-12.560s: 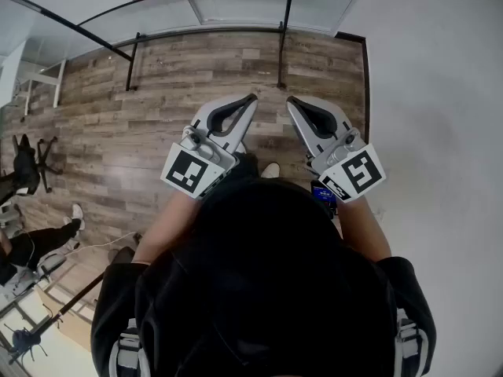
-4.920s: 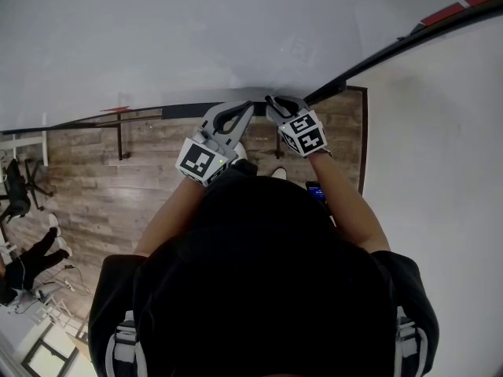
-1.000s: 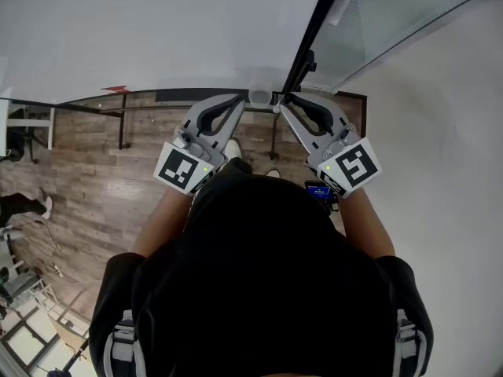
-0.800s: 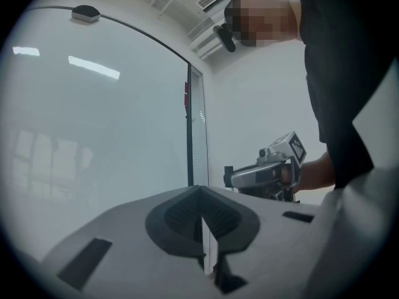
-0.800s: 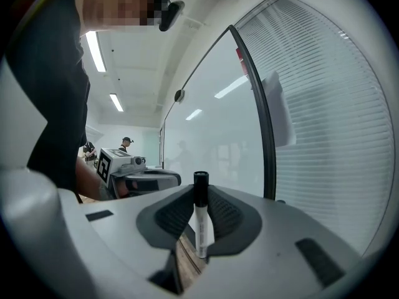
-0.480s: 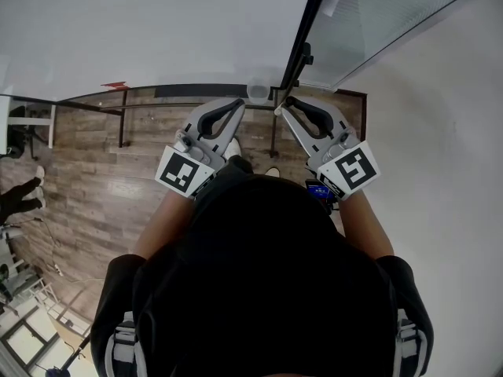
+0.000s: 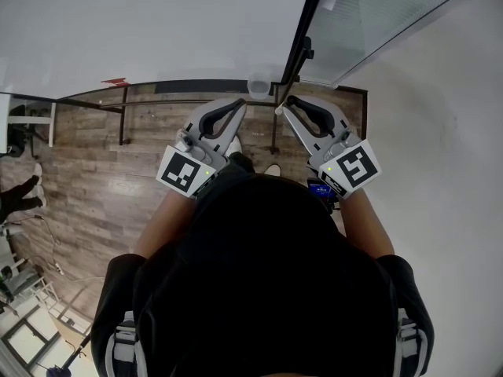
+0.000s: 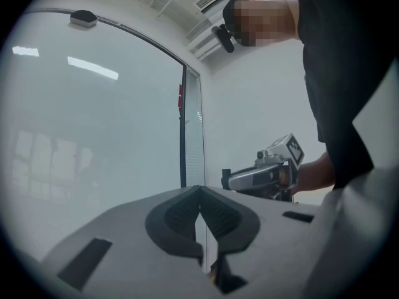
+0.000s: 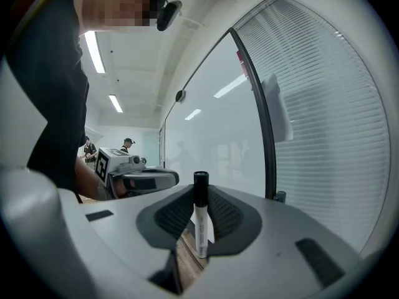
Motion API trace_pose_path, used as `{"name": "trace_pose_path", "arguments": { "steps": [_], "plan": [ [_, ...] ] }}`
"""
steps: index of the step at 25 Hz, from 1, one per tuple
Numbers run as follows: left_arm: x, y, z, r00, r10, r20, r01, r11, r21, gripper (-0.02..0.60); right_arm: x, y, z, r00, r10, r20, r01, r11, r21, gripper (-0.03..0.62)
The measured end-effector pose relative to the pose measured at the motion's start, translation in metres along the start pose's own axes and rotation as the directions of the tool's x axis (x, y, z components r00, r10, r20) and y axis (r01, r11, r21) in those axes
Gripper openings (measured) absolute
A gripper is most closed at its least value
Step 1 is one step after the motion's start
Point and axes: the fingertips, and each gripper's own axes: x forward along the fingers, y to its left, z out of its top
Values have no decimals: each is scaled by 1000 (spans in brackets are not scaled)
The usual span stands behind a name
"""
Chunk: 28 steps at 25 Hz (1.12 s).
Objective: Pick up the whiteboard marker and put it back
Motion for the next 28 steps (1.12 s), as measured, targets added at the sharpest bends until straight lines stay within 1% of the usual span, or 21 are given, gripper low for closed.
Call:
{"name": "trace_pose_path", "arguments": {
  "steps": [3, 7, 11, 15, 18, 22, 26, 28],
  "plan": [
    [-1, -1, 0, 1000, 3, 0, -3, 1000, -1, 4, -1, 2, -1, 1000, 5, 1, -5, 1000, 2, 63],
    [-2, -6, 3, 1000, -12, 14, 12, 1000, 0, 4, -2, 6, -2, 1000, 11, 2, -11, 1000, 3, 63],
    [-1, -3, -5, 1000, -1, -2, 1, 1000, -11, 3, 1, 4, -10, 1000, 12, -4, -12, 1000, 7, 63],
    [3, 1, -12, 1000, -12, 5, 12, 1000, -14, 3, 4, -1, -15, 1000, 6, -6, -6, 1000, 12, 63],
    [4, 5, -13, 1000, -5, -9, 5, 1000, -10, 3, 6, -5, -14, 1000, -1, -6, 1, 1000, 13, 63],
    [5, 14, -12, 1000, 13, -3, -13, 1000, 1, 3, 13, -10, -12, 1000, -6, -12, 6, 1000, 2, 63],
    [8, 23, -9, 1000, 13, 14, -13, 1000, 10, 3, 24, -15, -7, 1000, -7, -15, 7, 1000, -16, 63],
    [8, 29, -14, 1000, 16, 1, -16, 1000, 18, 3, 30, -19, -6, 1000, -11, -17, 10, 1000, -26, 63]
  ]
}}
